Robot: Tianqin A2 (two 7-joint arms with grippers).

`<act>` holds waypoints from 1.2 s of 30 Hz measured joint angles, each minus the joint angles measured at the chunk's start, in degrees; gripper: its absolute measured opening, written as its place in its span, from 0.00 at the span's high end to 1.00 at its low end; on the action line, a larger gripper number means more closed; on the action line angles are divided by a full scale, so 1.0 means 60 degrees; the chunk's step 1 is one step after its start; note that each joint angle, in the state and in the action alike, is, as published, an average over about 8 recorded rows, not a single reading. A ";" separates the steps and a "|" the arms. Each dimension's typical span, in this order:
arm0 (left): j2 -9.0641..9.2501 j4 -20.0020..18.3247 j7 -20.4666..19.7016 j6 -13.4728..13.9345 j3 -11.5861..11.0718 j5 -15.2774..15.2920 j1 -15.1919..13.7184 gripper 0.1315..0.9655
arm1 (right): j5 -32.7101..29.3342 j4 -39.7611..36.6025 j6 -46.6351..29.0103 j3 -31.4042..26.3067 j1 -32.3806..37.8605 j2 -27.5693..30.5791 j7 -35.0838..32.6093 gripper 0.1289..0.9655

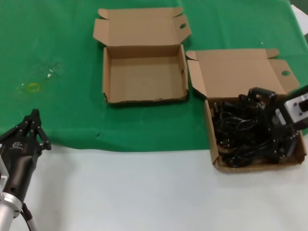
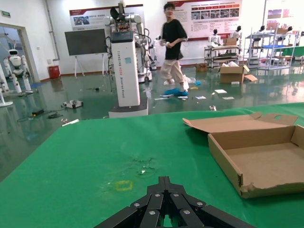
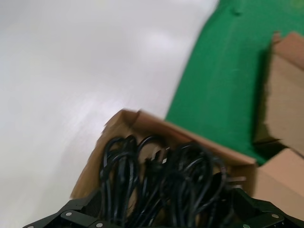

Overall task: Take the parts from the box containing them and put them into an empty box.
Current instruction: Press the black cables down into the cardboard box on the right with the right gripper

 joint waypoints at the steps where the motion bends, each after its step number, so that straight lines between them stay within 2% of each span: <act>1: 0.0000 0.0000 0.0000 0.0000 0.0000 0.0000 0.0000 0.99 | -0.0054 -0.0160 -0.0013 -0.0052 0.0047 -0.0065 -0.0198 0.00; 6: 0.0000 0.0000 0.0000 0.0000 0.0000 0.0000 0.0000 0.99 | -0.0322 -0.0941 0.0046 -0.0247 0.0300 -0.0356 -0.1039 0.00; 12: 0.0000 0.0000 0.0000 0.0000 0.0000 0.0000 0.0000 0.99 | -0.0513 -0.1509 0.0212 -0.0295 0.0579 -0.0600 -0.1522 0.00; 30: 0.0000 0.0000 0.0000 0.0000 0.0000 0.0000 0.0000 0.99 | -0.0630 -0.1927 0.0441 -0.0208 0.0780 -0.0834 -0.1776 0.01; 36: 0.0000 0.0000 0.0000 0.0000 0.0000 0.0000 0.0000 0.99 | -0.0619 -0.1836 0.0467 -0.0179 0.0699 -0.0827 -0.1715 0.07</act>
